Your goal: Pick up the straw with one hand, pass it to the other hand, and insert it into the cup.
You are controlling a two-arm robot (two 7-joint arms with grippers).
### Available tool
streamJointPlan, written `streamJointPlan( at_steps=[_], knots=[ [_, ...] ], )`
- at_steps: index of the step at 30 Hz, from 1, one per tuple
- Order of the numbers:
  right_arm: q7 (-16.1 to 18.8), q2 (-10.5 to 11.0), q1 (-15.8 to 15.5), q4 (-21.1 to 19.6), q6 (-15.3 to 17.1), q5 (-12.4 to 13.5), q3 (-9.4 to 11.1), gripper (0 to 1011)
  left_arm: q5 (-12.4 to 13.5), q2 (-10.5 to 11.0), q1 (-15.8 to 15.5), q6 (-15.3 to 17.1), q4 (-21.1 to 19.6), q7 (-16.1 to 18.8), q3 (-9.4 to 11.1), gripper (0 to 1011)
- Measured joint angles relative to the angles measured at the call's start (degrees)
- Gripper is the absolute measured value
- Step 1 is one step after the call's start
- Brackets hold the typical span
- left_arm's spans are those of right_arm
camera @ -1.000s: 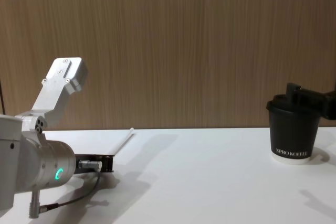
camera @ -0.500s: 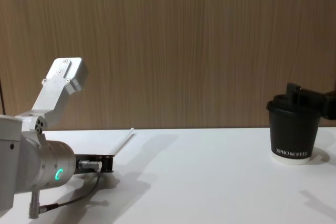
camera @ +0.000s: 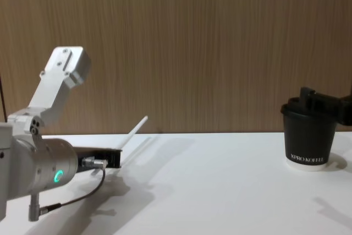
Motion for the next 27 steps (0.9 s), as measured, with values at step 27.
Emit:
streamJointPlan(
  at_steps=[27],
  knots=[
    [0.0,0.0,0.0,0.0,0.0,0.0,0.0,1001,-1.8,4.8,2.6,-15.7,-9.3,-12.9,0.4,0]
  ],
)
